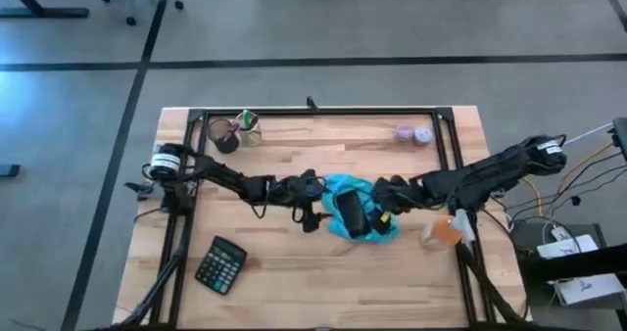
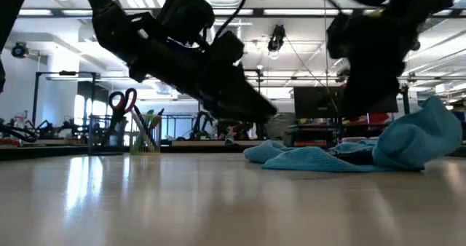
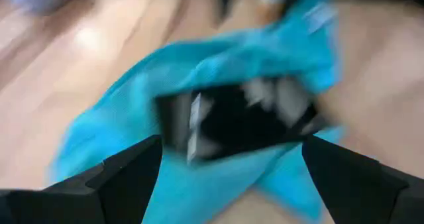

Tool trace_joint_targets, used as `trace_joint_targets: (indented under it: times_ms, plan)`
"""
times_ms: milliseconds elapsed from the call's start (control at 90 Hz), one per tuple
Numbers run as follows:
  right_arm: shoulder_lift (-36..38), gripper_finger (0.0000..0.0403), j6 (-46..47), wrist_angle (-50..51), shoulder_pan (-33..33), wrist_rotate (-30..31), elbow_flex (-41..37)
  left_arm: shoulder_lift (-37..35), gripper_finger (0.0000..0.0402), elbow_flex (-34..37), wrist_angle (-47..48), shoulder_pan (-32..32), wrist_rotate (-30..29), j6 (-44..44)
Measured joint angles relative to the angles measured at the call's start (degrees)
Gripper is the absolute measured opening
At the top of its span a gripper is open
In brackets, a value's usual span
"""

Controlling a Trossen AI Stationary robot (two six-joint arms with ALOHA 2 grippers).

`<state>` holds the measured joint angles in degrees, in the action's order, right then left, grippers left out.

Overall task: Apply microfiber cloth
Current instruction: Wipe the back of the cellphone with the blue microfiber cloth

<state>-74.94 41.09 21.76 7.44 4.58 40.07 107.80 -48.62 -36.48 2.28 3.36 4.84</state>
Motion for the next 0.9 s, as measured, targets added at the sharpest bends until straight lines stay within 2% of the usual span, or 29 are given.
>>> trace_joint_targets:
  times_ms: [78,144,400,533,700,900]
  plan:
    - [-2.94,0.0208,-0.49,-3.45,-2.61,-6.21,0.02,1.16,0.0348,-0.28,-0.61,0.51,10.12,-2.03]
    - [-5.69,0.0207,-0.69,-4.66,-4.55,-10.40,0.00,1.88,0.0348,-0.39,-0.74,1.17,13.82,-2.69]
    - [-12.94,0.0223,-1.39,-9.16,-9.76,-18.37,-0.07,5.42,0.0348,-1.96,-1.01,1.37,12.24,-2.78]
    - [-14.90,0.0230,-1.20,-13.08,-10.58,-22.54,0.00,11.04,0.0348,-5.83,-0.53,1.42,12.28,-2.38]
    - [-14.75,0.0225,-0.58,-13.54,-10.54,-22.80,0.02,15.53,0.0348,-11.22,4.52,1.20,12.98,-2.56]
    - [-11.91,0.0200,-1.26,-14.44,-10.49,-23.30,2.47,15.68,0.0348,-12.04,5.35,1.08,13.09,-2.25]
